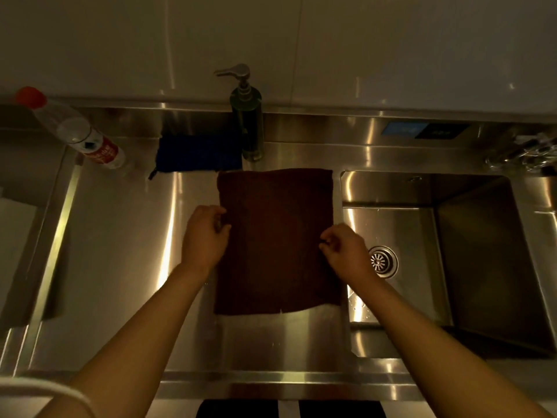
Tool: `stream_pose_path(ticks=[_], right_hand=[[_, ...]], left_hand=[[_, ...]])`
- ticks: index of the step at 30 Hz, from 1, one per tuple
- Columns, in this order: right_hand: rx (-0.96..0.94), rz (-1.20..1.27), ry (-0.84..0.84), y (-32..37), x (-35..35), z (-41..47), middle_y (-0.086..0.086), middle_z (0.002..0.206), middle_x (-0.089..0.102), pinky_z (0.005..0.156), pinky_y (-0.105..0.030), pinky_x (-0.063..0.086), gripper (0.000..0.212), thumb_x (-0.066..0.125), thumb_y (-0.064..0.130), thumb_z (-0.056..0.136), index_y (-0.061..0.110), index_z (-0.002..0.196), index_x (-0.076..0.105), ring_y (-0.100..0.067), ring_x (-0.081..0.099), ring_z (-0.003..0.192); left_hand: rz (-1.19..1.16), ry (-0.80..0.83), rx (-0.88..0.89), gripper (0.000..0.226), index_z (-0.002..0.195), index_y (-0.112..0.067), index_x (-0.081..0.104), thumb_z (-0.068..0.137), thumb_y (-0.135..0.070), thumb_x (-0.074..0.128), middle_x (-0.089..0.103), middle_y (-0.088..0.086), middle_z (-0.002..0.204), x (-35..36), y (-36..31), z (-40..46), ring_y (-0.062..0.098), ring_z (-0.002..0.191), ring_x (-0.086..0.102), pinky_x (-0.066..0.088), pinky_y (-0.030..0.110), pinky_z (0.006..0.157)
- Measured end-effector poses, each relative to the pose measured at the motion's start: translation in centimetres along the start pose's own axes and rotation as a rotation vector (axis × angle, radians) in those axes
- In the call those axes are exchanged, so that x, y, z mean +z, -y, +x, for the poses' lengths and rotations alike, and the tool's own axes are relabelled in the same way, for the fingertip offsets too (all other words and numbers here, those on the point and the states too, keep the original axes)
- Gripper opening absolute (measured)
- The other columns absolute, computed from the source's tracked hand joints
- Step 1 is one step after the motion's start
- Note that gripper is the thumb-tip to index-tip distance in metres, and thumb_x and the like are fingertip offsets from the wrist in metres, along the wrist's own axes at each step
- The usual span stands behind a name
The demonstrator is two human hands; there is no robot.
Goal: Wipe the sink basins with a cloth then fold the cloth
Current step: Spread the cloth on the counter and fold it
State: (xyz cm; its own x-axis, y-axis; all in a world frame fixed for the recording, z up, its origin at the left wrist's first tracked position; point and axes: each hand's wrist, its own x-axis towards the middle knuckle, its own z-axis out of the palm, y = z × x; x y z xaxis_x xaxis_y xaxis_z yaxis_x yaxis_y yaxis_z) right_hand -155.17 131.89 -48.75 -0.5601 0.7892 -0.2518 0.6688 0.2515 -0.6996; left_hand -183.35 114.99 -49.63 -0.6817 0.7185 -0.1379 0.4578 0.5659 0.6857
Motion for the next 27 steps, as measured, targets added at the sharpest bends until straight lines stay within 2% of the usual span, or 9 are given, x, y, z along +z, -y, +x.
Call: stream_pose_path(ticks=[2,5,11,14,16,19,21,23,27], right_hand=[[-0.126,-0.092,0.057,-0.3,0.6,-2.4,0.002,0.102,0.061,0.082,-0.019,0.044,0.016,0.075,0.008,0.084,0.014,0.098,0.071,-0.010,0.057,0.091],[-0.126,-0.129,0.062,-0.9,1.1,-5.2,0.001,0.106,0.059,0.087,-0.025,0.045,0.012,0.072,0.011,0.088,0.015,0.099,0.072,-0.015,0.054,0.104],[0.033,-0.068,0.042,-2.3,1.3,-10.4,0.004,0.121,0.052,0.091,-0.013,0.039,0.033,0.073,0.017,0.091,0.020,0.123,0.066,-0.012,0.053,0.110],[0.205,0.094,-0.068,-2.2,1.0,-12.3,0.003,0.117,0.057,0.086,-0.024,0.051,0.043,0.078,0.020,0.088,0.021,0.127,0.059,-0.013,0.061,0.100],[0.311,0.173,-0.088,-1.8,0.8,-12.9,0.003,0.101,0.065,0.081,-0.030,0.055,0.042,0.081,0.024,0.086,0.023,0.121,0.058,-0.013,0.064,0.088],[0.370,0.198,-0.088,-1.5,0.7,-13.3,0.000,0.085,0.069,0.075,-0.028,0.054,0.024,0.081,0.022,0.085,0.017,0.103,0.066,-0.012,0.066,0.080],[0.395,0.237,-0.086,-1.4,0.6,-13.3,-0.002,0.083,0.072,0.080,-0.033,0.056,0.014,0.080,0.017,0.085,0.011,0.093,0.070,-0.017,0.069,0.083],[0.404,0.276,-0.079,-1.4,0.6,-13.0,-0.002,0.085,0.072,0.083,-0.034,0.055,0.008,0.079,0.013,0.086,0.009,0.089,0.072,-0.019,0.069,0.086],[0.372,0.369,-0.087,-1.5,0.3,-13.1,-0.002,0.103,0.070,0.079,-0.034,0.055,0.009,0.074,0.012,0.091,0.011,0.097,0.067,-0.022,0.069,0.088]], left_hand=[[0.117,0.047,0.121,0.033,0.120,-0.016,0.067,0.088,-0.010,0.074,0.059,0.006,0.118,0.6,0.0,-2.7,0.023,0.109,0.058,0.049,0.032,0.091],[0.166,0.102,0.154,0.029,0.115,-0.015,0.070,0.087,-0.011,0.076,0.058,0.005,0.116,1.3,0.5,-7.1,0.027,0.111,0.057,0.053,0.038,0.091],[0.147,0.096,0.038,0.033,0.121,-0.021,0.067,0.091,-0.016,0.077,0.054,-0.002,0.125,1.2,3.1,-15.0,0.018,0.115,0.053,0.048,0.027,0.092],[0.024,0.062,-0.113,0.039,0.130,-0.020,0.062,0.093,-0.019,0.075,0.059,-0.001,0.123,0.6,3.4,-17.2,0.015,0.107,0.059,0.051,0.029,0.089],[-0.063,0.027,-0.226,0.039,0.130,-0.020,0.061,0.094,-0.021,0.075,0.060,-0.002,0.117,0.3,3.0,-17.8,0.008,0.094,0.060,0.049,0.020,0.080],[-0.085,0.018,-0.331,0.033,0.124,-0.015,0.065,0.093,-0.020,0.077,0.061,-0.010,0.096,0.4,2.3,-17.9,0.007,0.083,0.060,0.040,0.012,0.068],[-0.092,0.019,-0.387,0.028,0.119,-0.012,0.068,0.093,-0.019,0.076,0.065,-0.008,0.091,0.5,2.1,-17.9,0.014,0.087,0.064,0.040,0.014,0.066],[-0.094,0.012,-0.411,0.022,0.113,-0.009,0.070,0.094,-0.018,0.076,0.070,0.002,0.098,0.7,2.0,-17.8,0.018,0.091,0.064,0.045,0.023,0.074],[-0.234,-0.030,-0.440,0.007,0.098,-0.016,0.068,0.095,-0.018,0.073,0.071,0.001,0.098,0.3,1.6,-17.9,0.022,0.091,0.068,0.050,0.031,0.079]])
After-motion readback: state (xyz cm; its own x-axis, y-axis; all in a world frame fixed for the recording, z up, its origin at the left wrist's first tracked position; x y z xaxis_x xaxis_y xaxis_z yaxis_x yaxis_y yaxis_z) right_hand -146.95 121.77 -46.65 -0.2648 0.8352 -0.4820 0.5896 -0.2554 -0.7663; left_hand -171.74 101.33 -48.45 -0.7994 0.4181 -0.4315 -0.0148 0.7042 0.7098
